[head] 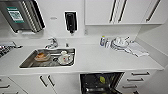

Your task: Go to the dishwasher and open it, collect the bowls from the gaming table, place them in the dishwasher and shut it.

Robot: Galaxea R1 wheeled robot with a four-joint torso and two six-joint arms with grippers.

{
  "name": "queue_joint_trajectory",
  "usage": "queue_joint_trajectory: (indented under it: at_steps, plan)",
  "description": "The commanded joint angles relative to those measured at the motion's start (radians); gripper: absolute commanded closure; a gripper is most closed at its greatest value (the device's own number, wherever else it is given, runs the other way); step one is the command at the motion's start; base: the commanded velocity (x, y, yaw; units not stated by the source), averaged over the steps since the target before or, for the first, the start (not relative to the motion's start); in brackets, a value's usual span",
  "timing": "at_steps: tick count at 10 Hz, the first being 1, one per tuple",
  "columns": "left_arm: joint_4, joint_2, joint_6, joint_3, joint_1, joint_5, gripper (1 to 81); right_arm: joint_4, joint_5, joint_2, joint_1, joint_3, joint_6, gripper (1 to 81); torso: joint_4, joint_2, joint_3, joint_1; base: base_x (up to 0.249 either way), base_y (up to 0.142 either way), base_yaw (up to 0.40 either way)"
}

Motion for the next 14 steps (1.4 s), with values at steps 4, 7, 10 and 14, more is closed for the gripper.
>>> queue_joint_trajectory:
  at_steps: [4, 7, 10, 14]
  plan:
    - [-0.006, -0.013, 0.002, -0.015, -0.004, 0.038, 1.0, -0.004, -0.042, -0.012, 0.047, -0.005, -0.003, 1.0, 0.000, -0.203, 0.000, 0.129, 0.000, 0.000, 0.000]
    - [-0.006, -0.010, 0.002, -0.015, -0.004, 0.038, 1.0, -0.007, -0.041, -0.012, 0.047, -0.005, -0.003, 1.0, 0.000, -0.304, 0.001, 0.193, 0.000, 0.000, 0.000]
    - [-0.006, -0.009, 0.002, -0.015, -0.004, 0.038, 1.0, -0.009, -0.042, -0.010, 0.047, -0.010, -0.003, 1.0, 0.000, -0.409, -0.022, 0.258, 0.000, 0.000, 0.000]
    - [-0.007, -0.007, 0.002, -0.015, -0.004, 0.038, 1.0, -0.010, -0.042, -0.009, 0.048, -0.010, -0.003, 1.0, 0.000, -0.548, -0.009, 0.346, 0.000, 0.000, 0.000]
